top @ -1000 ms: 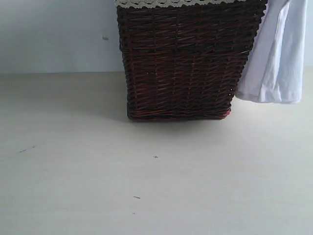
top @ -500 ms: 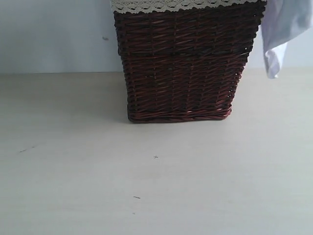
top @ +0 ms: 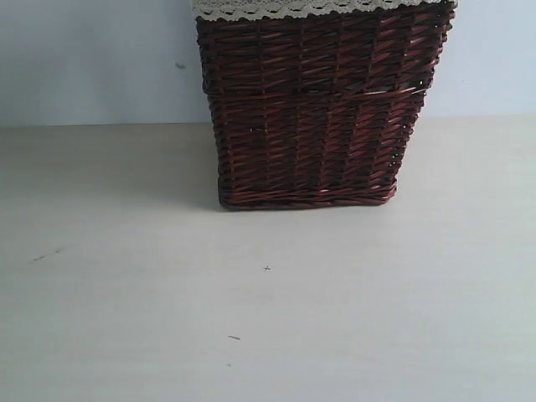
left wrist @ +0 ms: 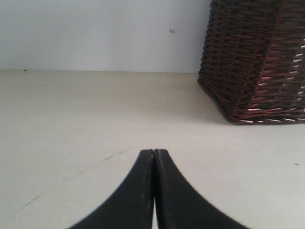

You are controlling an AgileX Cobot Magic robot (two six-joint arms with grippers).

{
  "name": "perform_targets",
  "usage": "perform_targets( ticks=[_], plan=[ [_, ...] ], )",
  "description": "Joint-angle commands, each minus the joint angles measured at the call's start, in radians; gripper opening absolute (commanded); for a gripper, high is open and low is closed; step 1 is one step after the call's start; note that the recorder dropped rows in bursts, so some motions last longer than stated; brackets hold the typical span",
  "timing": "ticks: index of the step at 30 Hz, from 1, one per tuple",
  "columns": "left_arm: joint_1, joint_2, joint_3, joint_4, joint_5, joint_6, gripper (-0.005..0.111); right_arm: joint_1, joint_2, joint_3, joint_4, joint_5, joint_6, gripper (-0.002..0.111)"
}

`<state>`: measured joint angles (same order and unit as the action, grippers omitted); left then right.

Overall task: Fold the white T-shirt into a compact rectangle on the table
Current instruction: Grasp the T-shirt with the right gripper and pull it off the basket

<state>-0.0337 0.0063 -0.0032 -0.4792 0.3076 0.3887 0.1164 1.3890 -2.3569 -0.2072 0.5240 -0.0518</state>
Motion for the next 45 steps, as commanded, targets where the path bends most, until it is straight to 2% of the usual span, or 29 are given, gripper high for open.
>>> perform_targets(
  ticks=[1, 4, 7, 14, 20, 27, 31, 38, 42, 45],
  plan=[
    [0.003, -0.006, 0.003, -0.004, -0.003, 0.000, 0.001, -0.002, -0.054, -0.013, 0.020, 0.154, 0.036, 0.000],
    [0.003, -0.006, 0.003, -0.004, -0.003, 0.000, 0.001, -0.002, -0.075, -0.013, 0.040, 0.316, 0.034, 0.000],
    [0.003, -0.006, 0.003, -0.004, -0.003, 0.000, 0.001, -0.002, -0.125, -0.013, 0.040, 0.367, 0.031, 0.000],
    [0.003, -0.006, 0.003, -0.004, -0.003, 0.000, 0.001, -0.002, -0.267, -0.013, -0.038, 0.165, 0.029, 0.000],
    [0.003, -0.006, 0.003, -0.004, -0.003, 0.000, 0.001, -0.002, -0.295, -0.013, -0.076, 0.150, 0.043, 0.000],
    [0.003, -0.006, 0.003, -0.004, -0.003, 0.000, 0.001, -0.002, -0.255, -0.013, 0.231, 0.312, -0.021, 0.000],
    [0.003, -0.006, 0.003, -0.004, -0.003, 0.000, 0.001, -0.002, -0.226, -0.013, 0.337, 0.406, -0.036, 0.000],
    [0.003, -0.006, 0.003, -0.004, -0.003, 0.000, 0.001, -0.002, -0.145, -0.013, 0.551, 0.677, -0.058, 0.000],
    [0.003, -0.006, 0.003, -0.004, -0.003, 0.000, 0.001, -0.002, -0.101, -0.002, 0.689, 0.697, -0.064, 0.000],
    [0.003, -0.006, 0.003, -0.004, -0.003, 0.000, 0.001, -0.002, -0.101, 0.002, 0.783, 0.697, -0.146, 0.000]
  ],
)
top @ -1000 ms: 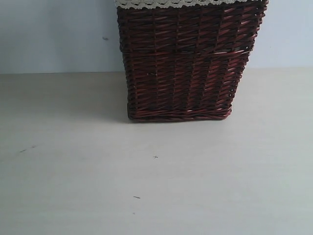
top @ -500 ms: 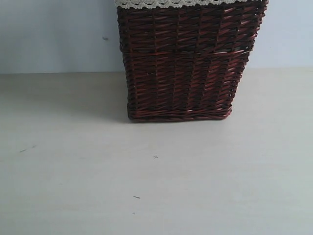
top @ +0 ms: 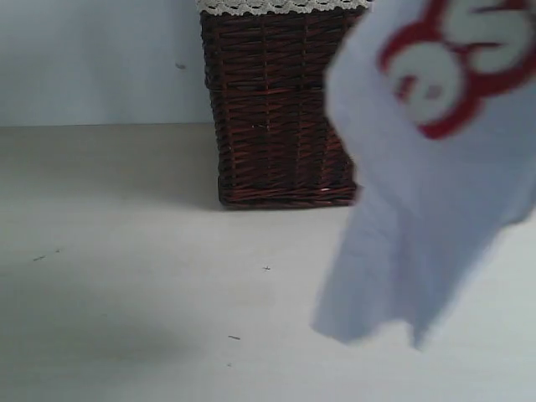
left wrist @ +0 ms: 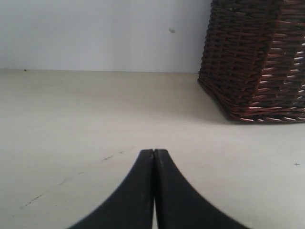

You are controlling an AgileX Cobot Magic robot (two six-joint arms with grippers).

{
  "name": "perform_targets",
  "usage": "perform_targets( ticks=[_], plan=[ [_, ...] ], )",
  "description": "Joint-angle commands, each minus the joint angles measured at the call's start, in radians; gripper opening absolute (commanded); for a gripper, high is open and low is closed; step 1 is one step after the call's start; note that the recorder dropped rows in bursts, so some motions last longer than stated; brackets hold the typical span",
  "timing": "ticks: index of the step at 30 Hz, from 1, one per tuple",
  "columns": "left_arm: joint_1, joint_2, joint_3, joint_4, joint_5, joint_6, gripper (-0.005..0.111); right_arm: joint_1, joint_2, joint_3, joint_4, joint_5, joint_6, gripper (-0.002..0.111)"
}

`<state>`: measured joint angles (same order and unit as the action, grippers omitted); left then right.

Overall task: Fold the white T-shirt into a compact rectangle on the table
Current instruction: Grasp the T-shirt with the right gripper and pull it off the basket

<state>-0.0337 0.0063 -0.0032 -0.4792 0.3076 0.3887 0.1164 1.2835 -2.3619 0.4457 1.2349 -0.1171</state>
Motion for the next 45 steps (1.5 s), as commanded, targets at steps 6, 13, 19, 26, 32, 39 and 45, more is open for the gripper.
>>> perform_targets(
  ticks=[6, 13, 19, 26, 32, 39, 45],
  plan=[
    [0.003, -0.006, 0.003, -0.004, -0.003, 0.000, 0.001, 0.000, -0.005, 0.101, 0.124, -0.014, -0.073, 0.000],
    [0.003, -0.006, 0.003, -0.004, -0.003, 0.000, 0.001, 0.182, -0.072, 0.401, -0.008, -0.014, -0.092, 0.000],
    [0.003, -0.006, 0.003, -0.004, -0.003, 0.000, 0.001, 0.394, -0.148, 0.634, -0.255, -0.014, -0.094, 0.000],
    [0.003, -0.006, 0.003, -0.004, -0.003, 0.000, 0.001, 0.512, -0.118, 0.834, -0.299, -0.113, -0.089, 0.000],
    [0.003, -0.006, 0.003, -0.004, -0.003, 0.000, 0.001, 0.605, -0.096, 0.791, -0.300, -0.365, -0.127, 0.000],
    [0.003, -0.006, 0.003, -0.004, -0.003, 0.000, 0.001, 0.617, -0.122, 0.715, -0.646, -0.390, 0.078, 0.000],
    [0.003, -0.006, 0.003, -0.004, -0.003, 0.000, 0.001, 0.617, -0.121, 0.849, -0.659, -0.188, 0.068, 0.000]
  ],
)
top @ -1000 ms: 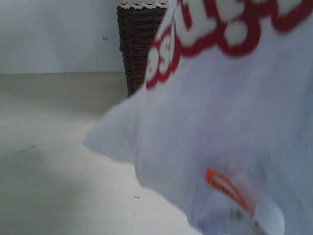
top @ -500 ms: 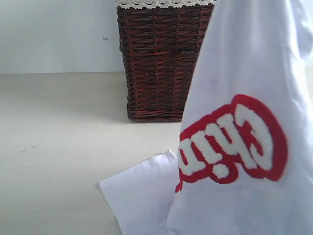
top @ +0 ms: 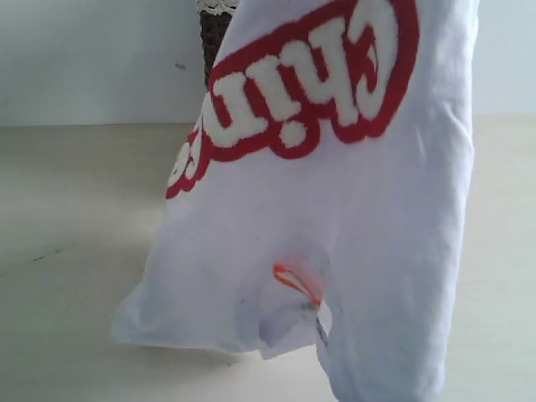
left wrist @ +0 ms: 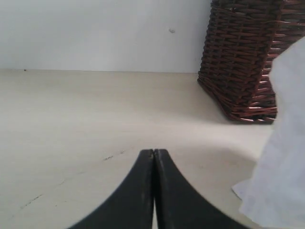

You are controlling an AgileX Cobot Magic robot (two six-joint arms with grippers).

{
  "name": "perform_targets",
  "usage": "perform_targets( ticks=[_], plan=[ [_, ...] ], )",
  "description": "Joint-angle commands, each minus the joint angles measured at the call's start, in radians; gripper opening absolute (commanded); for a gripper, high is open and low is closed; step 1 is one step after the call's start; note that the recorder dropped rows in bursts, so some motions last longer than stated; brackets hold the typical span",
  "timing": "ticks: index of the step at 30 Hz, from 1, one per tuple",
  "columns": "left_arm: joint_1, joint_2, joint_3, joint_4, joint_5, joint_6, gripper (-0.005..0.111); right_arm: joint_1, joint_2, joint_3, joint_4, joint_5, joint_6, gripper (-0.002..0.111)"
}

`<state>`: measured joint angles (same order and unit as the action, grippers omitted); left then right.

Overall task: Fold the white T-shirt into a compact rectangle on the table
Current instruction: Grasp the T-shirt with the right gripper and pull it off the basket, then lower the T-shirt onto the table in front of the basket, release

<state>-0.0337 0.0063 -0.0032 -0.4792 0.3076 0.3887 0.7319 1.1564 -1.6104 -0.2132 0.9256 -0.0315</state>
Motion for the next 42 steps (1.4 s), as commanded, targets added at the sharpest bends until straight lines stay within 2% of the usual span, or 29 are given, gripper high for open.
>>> perform_targets(
  ticks=[1, 8, 13, 15, 20, 22, 27, 30, 31, 34, 36, 39, 40, 42],
  plan=[
    [0.003, -0.006, 0.003, -0.004, -0.003, 0.000, 0.001, 0.001, 0.011, 0.139, 0.011, 0.153, -0.032, 0.000],
    [0.003, -0.006, 0.003, -0.004, -0.003, 0.000, 0.001, 0.001, 0.097, 0.377, 0.013, 0.295, -0.200, 0.000],
    [0.003, -0.006, 0.003, -0.004, -0.003, 0.000, 0.001, 0.001, 0.183, 0.472, -0.175, 0.295, -0.250, 0.002],
    [0.003, -0.006, 0.003, -0.004, -0.003, 0.000, 0.001, 0.001, 0.204, 0.485, -0.285, 0.295, -0.211, 0.010],
    [0.003, -0.006, 0.003, -0.004, -0.003, 0.000, 0.001, -0.001, 0.219, 0.492, -0.578, 0.295, -0.097, 0.040],
    [0.003, -0.006, 0.003, -0.004, -0.003, 0.000, 0.001, -0.005, 0.219, 0.502, -0.617, 0.295, -0.097, 0.045],
    [0.003, -0.006, 0.003, -0.004, -0.003, 0.000, 0.001, -0.052, 0.231, 0.549, -0.690, 0.295, -0.106, 0.046],
    [0.003, -0.006, 0.003, -0.004, -0.003, 0.000, 0.001, -0.083, 0.235, 0.592, -0.784, 0.295, -0.103, 0.054],
    [0.003, -0.006, 0.003, -0.004, -0.003, 0.000, 0.001, -0.114, 0.236, 0.605, -0.796, 0.295, -0.097, 0.062],
    [0.003, -0.006, 0.003, -0.004, -0.003, 0.000, 0.001, -0.118, 0.232, 0.605, -0.728, 0.295, -0.104, 0.066],
    [0.003, -0.006, 0.003, -0.004, -0.003, 0.000, 0.001, -0.078, 0.218, 0.603, -0.631, 0.295, -0.154, 0.066],
    [0.003, -0.006, 0.003, -0.004, -0.003, 0.000, 0.001, -0.063, 0.213, 0.576, -0.281, 0.295, -0.273, 0.066],
    [0.003, -0.006, 0.003, -0.004, -0.003, 0.000, 0.001, -0.063, 0.213, 0.569, -0.226, 0.295, -0.309, 0.066],
    [0.003, -0.006, 0.003, -0.004, -0.003, 0.000, 0.001, -0.063, 0.211, 0.565, -0.236, 0.295, -0.311, 0.066]
  ],
)
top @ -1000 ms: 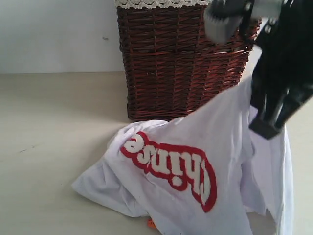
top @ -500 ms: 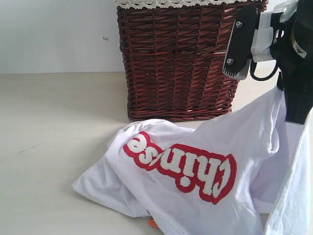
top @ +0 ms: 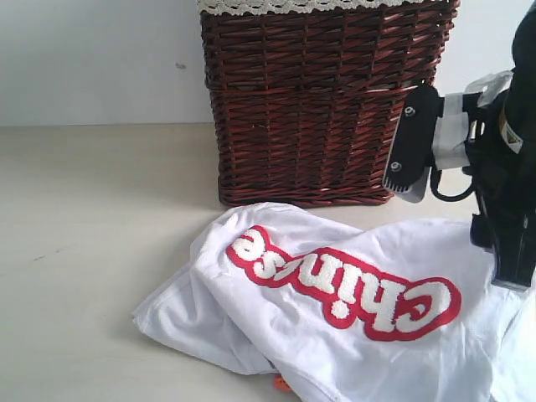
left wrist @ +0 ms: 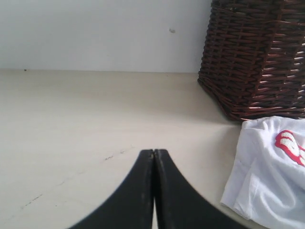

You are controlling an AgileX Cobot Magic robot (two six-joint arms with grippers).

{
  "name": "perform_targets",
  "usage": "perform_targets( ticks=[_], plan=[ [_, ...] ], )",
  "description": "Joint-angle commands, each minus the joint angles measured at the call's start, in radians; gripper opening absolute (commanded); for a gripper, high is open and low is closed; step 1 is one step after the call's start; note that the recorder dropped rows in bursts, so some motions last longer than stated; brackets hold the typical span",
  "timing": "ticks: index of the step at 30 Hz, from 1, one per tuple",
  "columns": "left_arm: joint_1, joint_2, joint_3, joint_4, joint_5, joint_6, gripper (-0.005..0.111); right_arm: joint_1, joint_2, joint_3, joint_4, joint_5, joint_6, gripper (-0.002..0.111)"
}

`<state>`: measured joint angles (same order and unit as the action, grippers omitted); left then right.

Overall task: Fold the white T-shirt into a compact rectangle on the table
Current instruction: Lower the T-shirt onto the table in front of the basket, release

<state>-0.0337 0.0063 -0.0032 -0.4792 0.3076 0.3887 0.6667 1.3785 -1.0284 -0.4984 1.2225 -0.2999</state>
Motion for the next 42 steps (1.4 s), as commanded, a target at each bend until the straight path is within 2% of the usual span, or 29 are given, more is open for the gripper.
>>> perform_targets(
  ticks=[1, 6, 11, 16, 24, 27, 30, 33, 35, 38, 39, 40, 42],
  plan=[
    [0.003, -0.006, 0.003, -0.004, -0.003, 0.000, 0.001, 0.010, -0.018, -0.017, 0.056, -0.001, -0.038, 0.066],
    [0.003, -0.006, 0.003, -0.004, -0.003, 0.000, 0.001, 0.146, -0.046, -0.017, 0.064, -0.001, -0.047, 0.064],
    [0.003, -0.006, 0.003, -0.004, -0.003, 0.000, 0.001, 0.218, -0.048, -0.017, 0.021, -0.001, 0.037, 0.064],
    [0.003, -0.006, 0.003, -0.004, -0.003, 0.000, 0.001, 0.229, -0.061, -0.017, -0.052, -0.001, 0.127, 0.064],
    [0.003, -0.006, 0.003, 0.063, -0.003, 0.006, 0.001, 0.229, -0.075, -0.017, -0.037, -0.013, 0.227, 0.064],
    [0.003, -0.006, 0.003, 0.159, 0.003, 0.045, 0.001, 0.229, -0.075, -0.017, -0.004, -0.050, 0.236, 0.064],
    [0.003, -0.006, 0.003, 0.133, 0.007, 0.045, 0.001, 0.229, -0.075, -0.017, 0.012, -0.052, 0.236, 0.063],
    [0.003, -0.006, 0.003, 0.133, 0.007, 0.045, 0.001, 0.229, -0.077, -0.017, 0.012, -0.052, 0.236, 0.052],
    [0.003, -0.006, 0.003, 0.138, 0.007, 0.052, 0.001, 0.229, -0.077, -0.017, 0.014, -0.052, 0.236, 0.035],
    [0.003, -0.006, 0.003, 0.220, -0.018, 0.146, 0.001, 0.229, -0.077, -0.017, 0.026, -0.050, 0.236, 0.007],
    [0.003, -0.006, 0.003, 0.200, -0.032, 0.147, 0.001, 0.229, -0.077, -0.017, 0.028, -0.050, 0.236, 0.000],
    [0.003, -0.006, 0.003, 0.109, -0.035, 0.119, 0.001, 0.229, -0.077, -0.017, 0.028, -0.050, 0.236, 0.000],
    [0.003, -0.006, 0.003, -0.028, -0.074, 0.165, 0.001, 0.229, -0.077, -0.017, 0.028, -0.050, 0.236, 0.000]
  ],
)
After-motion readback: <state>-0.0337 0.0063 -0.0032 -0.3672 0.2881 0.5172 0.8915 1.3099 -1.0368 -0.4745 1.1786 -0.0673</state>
